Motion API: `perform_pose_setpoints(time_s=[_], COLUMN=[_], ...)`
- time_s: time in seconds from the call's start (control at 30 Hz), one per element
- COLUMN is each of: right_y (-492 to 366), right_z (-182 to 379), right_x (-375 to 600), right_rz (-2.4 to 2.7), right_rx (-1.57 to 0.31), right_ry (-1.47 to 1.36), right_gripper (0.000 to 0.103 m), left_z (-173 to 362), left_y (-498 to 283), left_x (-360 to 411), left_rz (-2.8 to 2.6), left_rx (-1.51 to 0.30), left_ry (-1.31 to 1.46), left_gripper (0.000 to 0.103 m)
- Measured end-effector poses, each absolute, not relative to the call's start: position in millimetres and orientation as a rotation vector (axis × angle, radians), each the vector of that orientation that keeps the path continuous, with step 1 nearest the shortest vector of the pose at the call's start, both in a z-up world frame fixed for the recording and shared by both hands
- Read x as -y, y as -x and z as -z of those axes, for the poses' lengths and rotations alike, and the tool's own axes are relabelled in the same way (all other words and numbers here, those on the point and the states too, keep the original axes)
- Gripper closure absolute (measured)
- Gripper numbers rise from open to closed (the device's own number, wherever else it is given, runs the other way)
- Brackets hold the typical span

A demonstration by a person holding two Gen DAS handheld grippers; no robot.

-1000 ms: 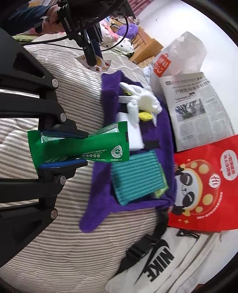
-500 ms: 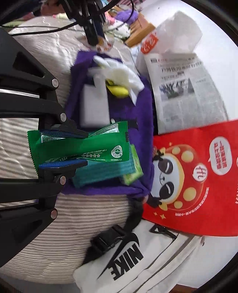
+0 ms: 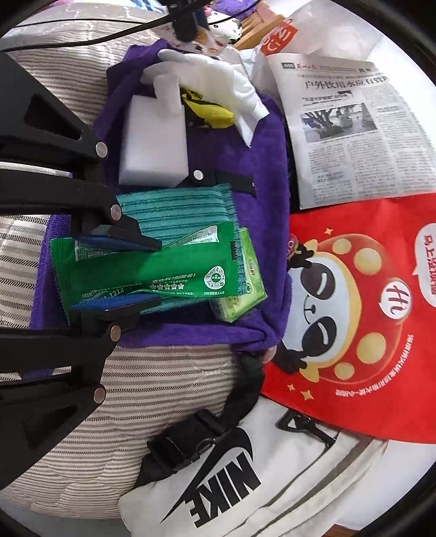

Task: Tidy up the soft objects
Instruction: 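Lay the green packet on the towel with the right tool while the left tool sets the sachet there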

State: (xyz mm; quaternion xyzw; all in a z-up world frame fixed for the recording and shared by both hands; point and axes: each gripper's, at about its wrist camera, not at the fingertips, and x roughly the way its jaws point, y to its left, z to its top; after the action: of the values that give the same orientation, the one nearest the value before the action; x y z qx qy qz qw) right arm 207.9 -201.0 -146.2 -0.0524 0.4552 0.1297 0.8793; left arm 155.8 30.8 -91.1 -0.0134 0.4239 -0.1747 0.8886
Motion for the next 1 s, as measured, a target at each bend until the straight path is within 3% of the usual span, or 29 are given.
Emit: perform_pose_setpoints(time_s=[0.23,0.5,1.0], right_y=[-209,-201,-179], right_z=[149,149,134], right_x=[201,204,223], right_rz=[-0.294,-0.320,-0.327], right_rx=[-0.932,-0.908,-0.888], right_ry=[0.125,0.137,0.020], right_gripper=[0.066,0.035,0.030], left_z=[91,94,119], left_y=[-173,-195,-243], left_x=[-27,-20,12], left_rz=[0.373,0.384,0.400], left_rx=[-0.885,-0.902,-0.959], left_ry=[0.026,0.041,0.026], left_gripper=[0.083,0.083,0.083])
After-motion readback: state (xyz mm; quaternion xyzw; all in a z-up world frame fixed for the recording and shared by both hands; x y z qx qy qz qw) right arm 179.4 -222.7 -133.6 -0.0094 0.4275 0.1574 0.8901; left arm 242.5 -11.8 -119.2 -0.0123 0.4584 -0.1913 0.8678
